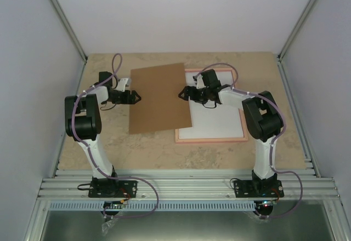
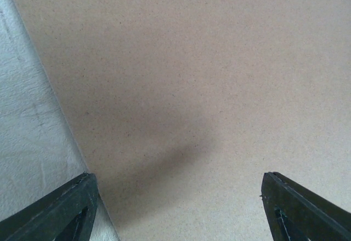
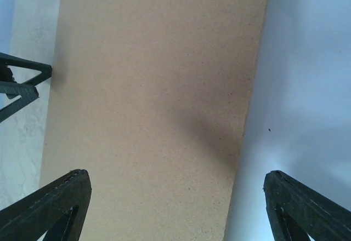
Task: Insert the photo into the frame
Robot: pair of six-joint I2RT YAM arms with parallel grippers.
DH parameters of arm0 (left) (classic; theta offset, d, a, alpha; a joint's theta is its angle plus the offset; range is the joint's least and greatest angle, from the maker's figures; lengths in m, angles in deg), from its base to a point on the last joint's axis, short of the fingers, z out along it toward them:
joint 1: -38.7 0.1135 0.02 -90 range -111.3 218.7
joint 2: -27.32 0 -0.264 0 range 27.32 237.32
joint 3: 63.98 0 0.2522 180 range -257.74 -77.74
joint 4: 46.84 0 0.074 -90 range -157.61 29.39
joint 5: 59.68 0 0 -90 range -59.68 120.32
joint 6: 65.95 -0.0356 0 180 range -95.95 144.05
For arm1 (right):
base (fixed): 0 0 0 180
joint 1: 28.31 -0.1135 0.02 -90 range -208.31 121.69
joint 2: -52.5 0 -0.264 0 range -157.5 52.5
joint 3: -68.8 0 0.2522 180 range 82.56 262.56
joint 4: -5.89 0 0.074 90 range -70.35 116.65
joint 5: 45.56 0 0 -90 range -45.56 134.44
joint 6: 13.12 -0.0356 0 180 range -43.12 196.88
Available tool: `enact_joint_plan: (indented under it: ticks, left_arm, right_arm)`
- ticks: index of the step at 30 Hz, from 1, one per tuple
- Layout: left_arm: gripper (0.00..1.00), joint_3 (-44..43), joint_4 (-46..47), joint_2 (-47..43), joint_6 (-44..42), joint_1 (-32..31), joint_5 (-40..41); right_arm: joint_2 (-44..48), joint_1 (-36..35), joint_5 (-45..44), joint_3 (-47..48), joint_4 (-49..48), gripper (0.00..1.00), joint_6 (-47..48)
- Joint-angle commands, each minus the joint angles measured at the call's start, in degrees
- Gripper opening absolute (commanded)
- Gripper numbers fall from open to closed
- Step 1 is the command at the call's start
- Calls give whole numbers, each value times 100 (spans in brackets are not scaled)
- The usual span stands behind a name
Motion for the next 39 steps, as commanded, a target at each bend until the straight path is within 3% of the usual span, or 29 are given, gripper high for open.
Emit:
enact_joint_plan:
  ticks: [1, 7, 14, 21, 25, 30, 35, 39]
  left_arm:
    - [84, 252, -410, 296, 134, -97, 5]
    - [84, 259, -415, 262, 126, -99, -11]
    - [84, 250, -404, 246, 167, -97, -109]
    - [83, 310, -316, 193, 167, -97, -194]
    - [83, 462, -14, -114, 391, -98, -297]
    - [83, 543, 316, -753, 695, -104, -250]
    - [90, 359, 318, -1504, 863, -89, 35]
    - [96, 32, 185, -2094, 1085, 55, 265]
  right_arm:
    - [-54, -17, -32, -64, 37, 87, 121]
    - [-35, -101, 533, -224, -436, 82, -165]
    - [-331, -119, 731, -17, -352, 82, -506]
    - [-134, -119, 886, -52, -515, 70, -555]
    - [259, -119, 861, -125, -765, 51, -596]
    - [631, -119, 596, 77, -723, 10, -444]
    - [864, -114, 510, 386, -459, 1, -237]
    - [1086, -110, 255, 765, -213, 0, 115]
